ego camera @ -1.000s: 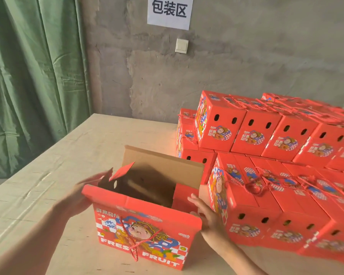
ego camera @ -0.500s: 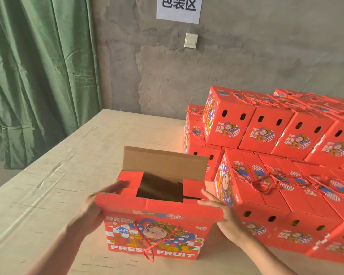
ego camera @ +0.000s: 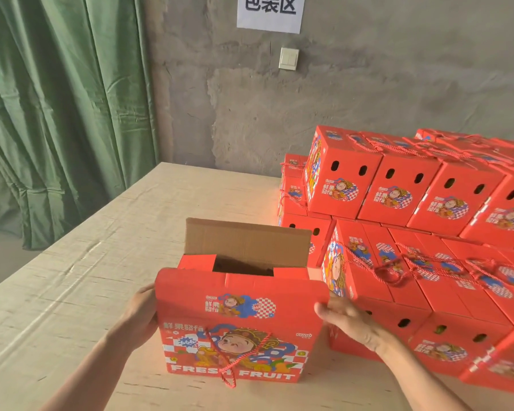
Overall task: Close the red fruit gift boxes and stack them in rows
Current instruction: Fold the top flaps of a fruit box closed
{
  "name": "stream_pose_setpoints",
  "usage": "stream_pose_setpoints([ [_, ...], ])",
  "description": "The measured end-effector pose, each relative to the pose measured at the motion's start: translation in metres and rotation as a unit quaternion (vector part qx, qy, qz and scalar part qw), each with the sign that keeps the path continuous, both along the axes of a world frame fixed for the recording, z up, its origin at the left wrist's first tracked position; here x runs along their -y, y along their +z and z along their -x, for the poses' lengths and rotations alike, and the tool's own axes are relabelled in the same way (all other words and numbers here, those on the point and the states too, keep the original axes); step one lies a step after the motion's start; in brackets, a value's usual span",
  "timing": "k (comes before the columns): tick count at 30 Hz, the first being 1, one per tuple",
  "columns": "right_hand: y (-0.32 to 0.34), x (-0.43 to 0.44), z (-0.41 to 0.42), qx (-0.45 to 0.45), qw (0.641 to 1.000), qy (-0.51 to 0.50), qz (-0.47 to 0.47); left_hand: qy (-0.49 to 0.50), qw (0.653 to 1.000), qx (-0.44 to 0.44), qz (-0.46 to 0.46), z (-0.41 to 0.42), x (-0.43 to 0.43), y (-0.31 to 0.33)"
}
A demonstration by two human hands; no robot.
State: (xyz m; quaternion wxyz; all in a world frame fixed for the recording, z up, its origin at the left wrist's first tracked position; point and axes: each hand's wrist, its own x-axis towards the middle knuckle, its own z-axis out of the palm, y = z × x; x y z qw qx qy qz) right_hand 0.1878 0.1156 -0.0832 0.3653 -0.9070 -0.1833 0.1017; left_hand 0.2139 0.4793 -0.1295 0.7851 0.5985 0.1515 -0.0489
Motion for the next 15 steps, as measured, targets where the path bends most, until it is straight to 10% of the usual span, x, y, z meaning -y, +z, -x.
stream_pose_setpoints([
  [7, -0.016, -0.02, -0.005, -0.011, 0.976, -0.128, -0.175, -0.025, 0.998, -0.008, 0.049, -0.002, 0.002, -0.004],
  [15, -0.046, -0.049, -0.009, 0.261, 0.937, -0.222, -0.06, 0.073, 0.972, 0.082, -0.209, -0.004, 0.02, -0.008],
])
